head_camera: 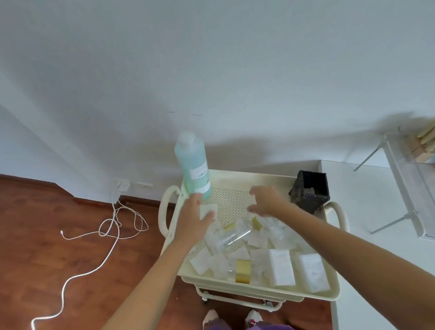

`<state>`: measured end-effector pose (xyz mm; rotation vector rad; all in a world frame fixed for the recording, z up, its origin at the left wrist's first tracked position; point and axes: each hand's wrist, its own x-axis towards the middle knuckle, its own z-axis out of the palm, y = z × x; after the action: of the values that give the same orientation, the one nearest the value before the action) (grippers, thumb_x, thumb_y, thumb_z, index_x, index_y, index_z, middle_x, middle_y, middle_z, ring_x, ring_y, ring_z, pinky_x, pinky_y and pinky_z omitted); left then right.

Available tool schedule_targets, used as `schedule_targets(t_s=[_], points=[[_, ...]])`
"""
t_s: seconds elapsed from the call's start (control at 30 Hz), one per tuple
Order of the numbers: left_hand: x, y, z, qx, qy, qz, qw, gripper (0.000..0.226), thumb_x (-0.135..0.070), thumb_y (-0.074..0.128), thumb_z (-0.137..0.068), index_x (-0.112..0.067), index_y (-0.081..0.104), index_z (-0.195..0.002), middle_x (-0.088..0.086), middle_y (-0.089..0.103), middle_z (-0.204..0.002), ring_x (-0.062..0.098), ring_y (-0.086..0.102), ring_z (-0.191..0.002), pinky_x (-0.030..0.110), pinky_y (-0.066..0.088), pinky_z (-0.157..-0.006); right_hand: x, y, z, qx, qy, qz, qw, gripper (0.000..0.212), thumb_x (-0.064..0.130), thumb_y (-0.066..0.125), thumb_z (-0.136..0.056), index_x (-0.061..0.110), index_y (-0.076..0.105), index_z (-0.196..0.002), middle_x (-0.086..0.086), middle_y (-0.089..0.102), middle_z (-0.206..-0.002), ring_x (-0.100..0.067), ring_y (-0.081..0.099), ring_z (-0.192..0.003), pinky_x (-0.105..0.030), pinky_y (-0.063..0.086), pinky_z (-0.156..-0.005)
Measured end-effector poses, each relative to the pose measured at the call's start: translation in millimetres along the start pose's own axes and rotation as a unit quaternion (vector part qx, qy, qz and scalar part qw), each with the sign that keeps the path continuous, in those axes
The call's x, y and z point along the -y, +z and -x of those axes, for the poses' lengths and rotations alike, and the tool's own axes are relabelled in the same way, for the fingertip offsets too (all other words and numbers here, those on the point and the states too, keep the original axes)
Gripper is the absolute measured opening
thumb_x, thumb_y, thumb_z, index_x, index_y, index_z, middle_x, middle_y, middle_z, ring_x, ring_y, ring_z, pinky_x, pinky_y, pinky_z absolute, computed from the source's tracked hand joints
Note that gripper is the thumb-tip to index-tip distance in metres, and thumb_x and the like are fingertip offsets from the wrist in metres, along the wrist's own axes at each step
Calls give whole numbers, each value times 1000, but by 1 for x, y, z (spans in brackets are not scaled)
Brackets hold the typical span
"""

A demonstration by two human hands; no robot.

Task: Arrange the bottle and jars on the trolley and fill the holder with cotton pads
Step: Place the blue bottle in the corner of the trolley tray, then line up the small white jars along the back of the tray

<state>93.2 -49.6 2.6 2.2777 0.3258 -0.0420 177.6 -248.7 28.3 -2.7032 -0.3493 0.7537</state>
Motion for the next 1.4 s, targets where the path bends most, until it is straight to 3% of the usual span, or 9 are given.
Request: schedule_targets(t_s=[0.1,0.2,0.43,0.53,0.67,0.83,1.0,1.2,1.4], points=[[25,27,17,168,-33,-83,982,65,-32,73,-79,-20,42,-134,1,52,-129,19,48,-122,32,41,-98,-29,35,17,24,57,86,994,51,31,66,-86,6,46,-126,-12,60,-117,-29,57,-107,-36,50,-86],[32,40,24,198,-37,-143,969,64,-28,73,-77,-21,43,-132,1,55,-126,20,49,-119,35,45,-96,-39,57,25,-4,59,172,983,65,41,69,-83,9,37,-130,-13,56,-124,-32,49,-118,-38,47,-91],[32,41,25,202,-3,-183,962,61,-31,70,-74,-21,45,-129,2,58,-115,19,54,-106,31,48,-84,-42,76,31,-67,48,248,965,91,44,72,-77,12,18,-143,-18,62,-115,-35,50,-111,-38,45,-89],[29,37,20,172,29,-129,976,55,-29,73,-75,-18,50,-124,0,59,-118,18,56,-105,29,47,-86,-44,77,31,-79,51,249,964,83,34,67,-80,12,18,-142,-15,66,-103,-33,51,-102,-37,44,-87],[19,16,-8,136,79,-77,985,47,-29,74,-75,-17,56,-116,0,61,-109,17,57,-96,27,47,-83,-31,72,27,-97,87,170,977,69,28,62,-79,10,27,-135,-14,60,-108,-31,53,-96,-35,44,-84],[-14,6,-30,74,138,-80,984,45,-23,72,-80,-14,54,-119,1,60,-112,16,56,-98,25,47,-86,-23,38,22,-138,24,-21,990,42,19,58,-88,7,40,-123,-12,51,-112,-23,50,-76,-23,39,-56],[-45,12,-71,67,168,-196,964,40,-13,67,-84,-8,52,-120,9,57,-117,27,57,-105,36,51,-86,-15,4,-12,-165,-9,-65,984,46,20,62,-90,4,43,-128,-14,53,-122,-30,56,-104,-36,49,-85],[-54,26,-105,95,170,-315,929,38,2,68,-80,-6,56,-116,12,53,-116,30,62,-94,39,55,-77,1,1,-43,-148,-32,-45,987,46,15,67,-86,3,46,-125,-15,57,-121,-32,59,-103,-38,52,-85],[-60,30,-119,90,151,-355,918,26,8,58,-85,-1,56,-109,16,54,-114,31,62,-91,35,52,-74,10,10,-63,-152,-40,-50,986,48,16,68,-85,4,47,-126,-16,59,-120,-34,58,-107,-42,51,-87]])
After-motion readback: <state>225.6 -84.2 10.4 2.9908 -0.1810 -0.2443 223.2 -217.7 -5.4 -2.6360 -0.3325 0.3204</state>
